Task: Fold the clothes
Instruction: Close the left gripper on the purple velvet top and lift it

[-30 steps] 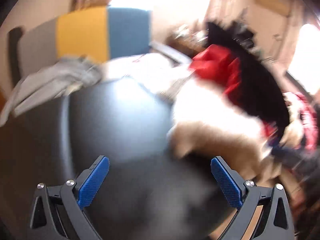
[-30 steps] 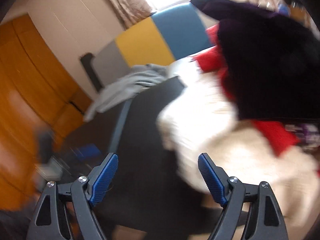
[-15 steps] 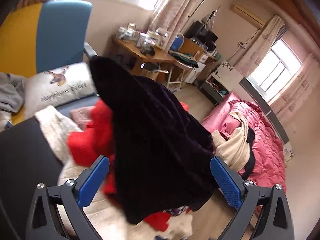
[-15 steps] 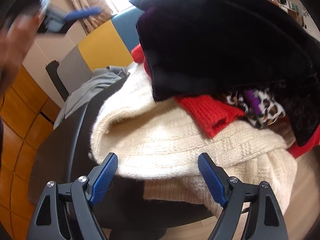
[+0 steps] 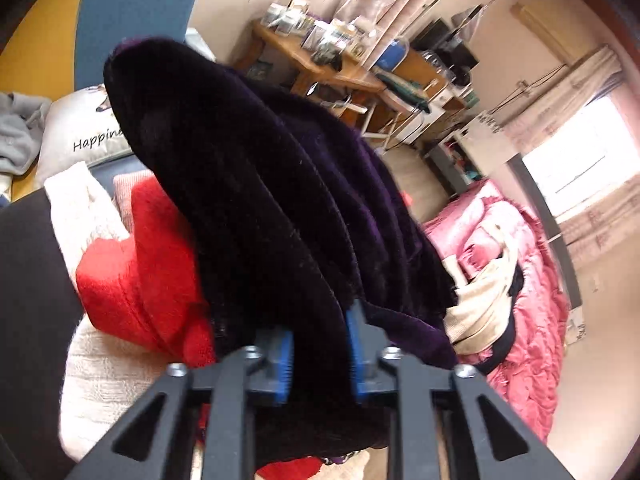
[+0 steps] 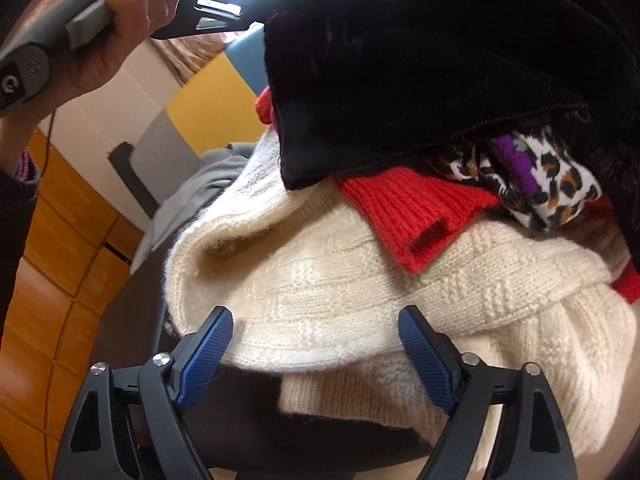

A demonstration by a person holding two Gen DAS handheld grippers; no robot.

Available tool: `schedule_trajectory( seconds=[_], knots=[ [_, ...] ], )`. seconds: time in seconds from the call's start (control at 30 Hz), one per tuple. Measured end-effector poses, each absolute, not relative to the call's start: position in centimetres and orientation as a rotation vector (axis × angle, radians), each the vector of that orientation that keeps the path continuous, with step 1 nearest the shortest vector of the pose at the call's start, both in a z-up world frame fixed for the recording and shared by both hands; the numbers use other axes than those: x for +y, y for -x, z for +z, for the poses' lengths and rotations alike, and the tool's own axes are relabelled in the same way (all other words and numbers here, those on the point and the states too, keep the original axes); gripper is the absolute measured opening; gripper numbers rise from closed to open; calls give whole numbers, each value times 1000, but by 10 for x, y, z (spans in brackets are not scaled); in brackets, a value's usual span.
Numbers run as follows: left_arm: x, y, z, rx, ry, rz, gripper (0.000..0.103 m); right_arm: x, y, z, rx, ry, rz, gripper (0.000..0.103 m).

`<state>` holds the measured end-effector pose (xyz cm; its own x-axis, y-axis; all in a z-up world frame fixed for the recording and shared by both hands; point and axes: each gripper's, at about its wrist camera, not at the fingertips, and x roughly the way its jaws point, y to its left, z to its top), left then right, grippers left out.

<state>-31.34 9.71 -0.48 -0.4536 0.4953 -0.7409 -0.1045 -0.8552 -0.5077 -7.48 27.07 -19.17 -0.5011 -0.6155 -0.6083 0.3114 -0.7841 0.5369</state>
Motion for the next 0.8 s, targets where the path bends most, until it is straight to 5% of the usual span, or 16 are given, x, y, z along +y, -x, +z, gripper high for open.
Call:
schedule_trajectory(
  seconds=[0.47,0.8],
  knots=[
    [19,206,79,-559,966,2380,10,279,71,-182,-624,-1018,-2309,83],
    [-140,101,33,-629,1066,2594,0,318,50,-150,-735,-936,-2413,83]
  ],
)
